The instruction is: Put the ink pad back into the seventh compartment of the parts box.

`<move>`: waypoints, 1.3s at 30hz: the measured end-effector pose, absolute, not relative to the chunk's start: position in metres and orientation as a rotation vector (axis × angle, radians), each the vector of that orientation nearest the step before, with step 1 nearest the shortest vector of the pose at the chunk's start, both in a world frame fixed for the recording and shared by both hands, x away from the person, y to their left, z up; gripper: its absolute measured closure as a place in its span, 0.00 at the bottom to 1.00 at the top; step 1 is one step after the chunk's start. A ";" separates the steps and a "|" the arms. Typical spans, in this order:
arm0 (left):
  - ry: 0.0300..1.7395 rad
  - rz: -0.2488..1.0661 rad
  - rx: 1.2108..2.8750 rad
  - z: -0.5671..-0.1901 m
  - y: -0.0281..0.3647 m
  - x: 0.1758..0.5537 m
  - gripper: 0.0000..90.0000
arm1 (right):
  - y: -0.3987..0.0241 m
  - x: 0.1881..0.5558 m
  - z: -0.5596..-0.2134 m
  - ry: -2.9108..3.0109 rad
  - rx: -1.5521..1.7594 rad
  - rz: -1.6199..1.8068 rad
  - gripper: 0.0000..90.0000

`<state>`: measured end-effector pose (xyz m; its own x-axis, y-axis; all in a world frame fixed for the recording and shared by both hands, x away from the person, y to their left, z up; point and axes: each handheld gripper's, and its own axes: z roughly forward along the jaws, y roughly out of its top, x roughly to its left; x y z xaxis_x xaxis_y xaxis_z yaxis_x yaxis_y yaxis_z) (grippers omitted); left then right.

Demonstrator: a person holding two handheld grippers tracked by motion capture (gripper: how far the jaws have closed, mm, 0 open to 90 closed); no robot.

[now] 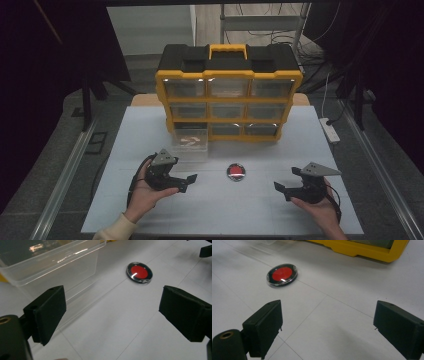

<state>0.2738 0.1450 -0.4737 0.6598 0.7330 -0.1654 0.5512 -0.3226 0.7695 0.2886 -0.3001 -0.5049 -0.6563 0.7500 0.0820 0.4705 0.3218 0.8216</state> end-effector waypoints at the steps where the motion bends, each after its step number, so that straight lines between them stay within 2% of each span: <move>1: 0.990 0.267 2.021 -0.473 0.143 0.275 0.09 | -0.300 0.288 -0.505 2.280 1.097 1.251 0.10; 39: 0.851 0.185 2.158 -0.469 0.068 0.309 0.09 | -0.301 0.289 -0.506 2.284 1.097 1.253 0.10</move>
<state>0.3089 0.0683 -0.4693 0.7638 0.6297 -0.1418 0.5141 -0.4608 0.7234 0.2887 -0.3007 -0.5056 -0.6568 0.7492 0.0854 0.4745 0.3227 0.8190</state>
